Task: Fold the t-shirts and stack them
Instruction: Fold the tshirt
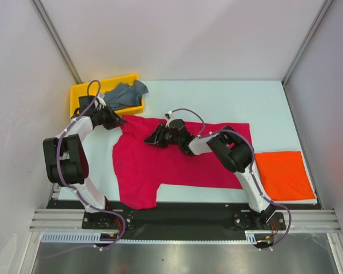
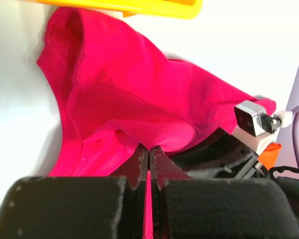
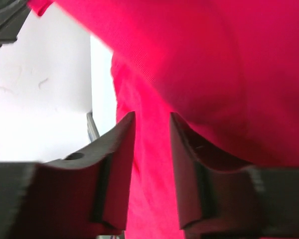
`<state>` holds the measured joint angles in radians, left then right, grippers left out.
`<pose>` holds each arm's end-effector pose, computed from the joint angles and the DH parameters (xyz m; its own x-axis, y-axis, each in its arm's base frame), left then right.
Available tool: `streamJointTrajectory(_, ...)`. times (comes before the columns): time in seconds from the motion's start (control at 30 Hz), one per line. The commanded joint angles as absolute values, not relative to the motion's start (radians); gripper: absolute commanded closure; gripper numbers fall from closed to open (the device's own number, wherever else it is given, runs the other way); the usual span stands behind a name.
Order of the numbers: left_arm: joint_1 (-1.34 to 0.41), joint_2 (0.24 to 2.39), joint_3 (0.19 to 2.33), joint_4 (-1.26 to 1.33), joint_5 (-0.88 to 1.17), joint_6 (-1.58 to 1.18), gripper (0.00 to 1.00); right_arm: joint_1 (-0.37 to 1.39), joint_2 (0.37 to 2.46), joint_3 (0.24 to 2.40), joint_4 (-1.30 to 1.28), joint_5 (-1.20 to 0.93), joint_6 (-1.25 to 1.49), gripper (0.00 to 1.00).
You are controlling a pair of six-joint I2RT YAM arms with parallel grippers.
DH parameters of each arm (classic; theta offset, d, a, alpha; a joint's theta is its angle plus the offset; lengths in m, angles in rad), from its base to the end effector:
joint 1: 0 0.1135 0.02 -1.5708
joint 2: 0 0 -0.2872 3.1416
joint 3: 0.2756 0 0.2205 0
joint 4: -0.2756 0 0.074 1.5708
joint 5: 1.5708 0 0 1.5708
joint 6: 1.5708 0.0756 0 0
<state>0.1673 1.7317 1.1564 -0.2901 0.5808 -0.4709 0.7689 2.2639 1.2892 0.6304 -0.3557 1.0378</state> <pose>0.3674 0.0200 0.2274 -0.7650 -0.5138 -0.3882 -0.1521 0.7299 -0.6664 0.3472 0.3726 0.1436 -0.8876 0.2647 -0.3771 -0.2420 0.4286 0.8705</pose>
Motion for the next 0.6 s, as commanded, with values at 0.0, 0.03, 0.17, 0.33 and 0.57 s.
streamJointTrajectory(0.0,0.176,1.74,1.21,-0.216,0.609,-0.482,1.0,0.77,2.298,1.359,0.657,-0.298,1.028,0.63)
streamJointTrajectory(0.03,0.176,1.74,1.209,-0.201,0.609,-0.489,1.0,0.772,2.309,1.37,0.657,-0.285,1.037,0.68)
streamJointTrajectory(0.17,0.176,1.744,1.224,-0.176,0.614,-0.506,1.0,0.779,2.322,1.393,0.64,-0.249,1.042,0.8)
streamJointTrajectory(0.33,0.172,1.755,1.239,-0.153,0.624,-0.535,1.0,0.801,2.322,1.436,0.552,-0.189,0.974,0.65)
streamJointTrajectory(0.57,0.16,1.764,1.223,-0.146,0.621,-0.532,1.0,0.802,2.355,1.482,0.523,-0.149,0.962,0.6)
